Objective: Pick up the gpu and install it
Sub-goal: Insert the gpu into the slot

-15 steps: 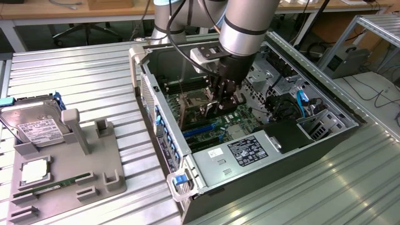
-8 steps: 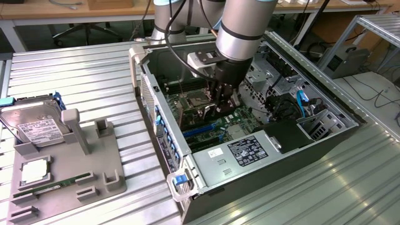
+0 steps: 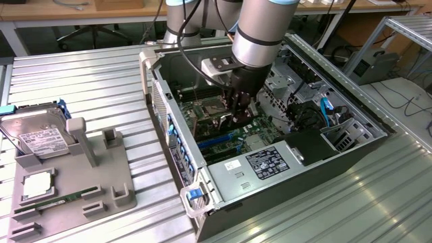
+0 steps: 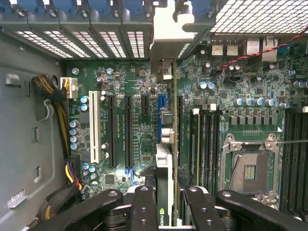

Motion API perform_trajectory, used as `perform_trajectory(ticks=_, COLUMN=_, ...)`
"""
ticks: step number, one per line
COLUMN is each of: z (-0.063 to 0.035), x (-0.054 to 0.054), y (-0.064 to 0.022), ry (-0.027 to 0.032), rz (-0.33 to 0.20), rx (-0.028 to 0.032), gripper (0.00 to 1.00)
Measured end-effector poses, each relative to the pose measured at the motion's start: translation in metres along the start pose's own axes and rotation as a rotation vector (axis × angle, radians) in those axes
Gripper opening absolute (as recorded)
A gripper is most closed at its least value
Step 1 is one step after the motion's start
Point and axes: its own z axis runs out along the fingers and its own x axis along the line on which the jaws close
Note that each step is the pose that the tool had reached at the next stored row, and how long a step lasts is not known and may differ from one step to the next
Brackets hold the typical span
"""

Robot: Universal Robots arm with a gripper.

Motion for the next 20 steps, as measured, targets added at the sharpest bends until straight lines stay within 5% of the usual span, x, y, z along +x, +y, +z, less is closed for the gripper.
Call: perform_trajectory(ticks=20, z=0.004, x=0.0, y=0.0087, ry=-0.0001, rz=0.0, rx=0.0, gripper=0.27)
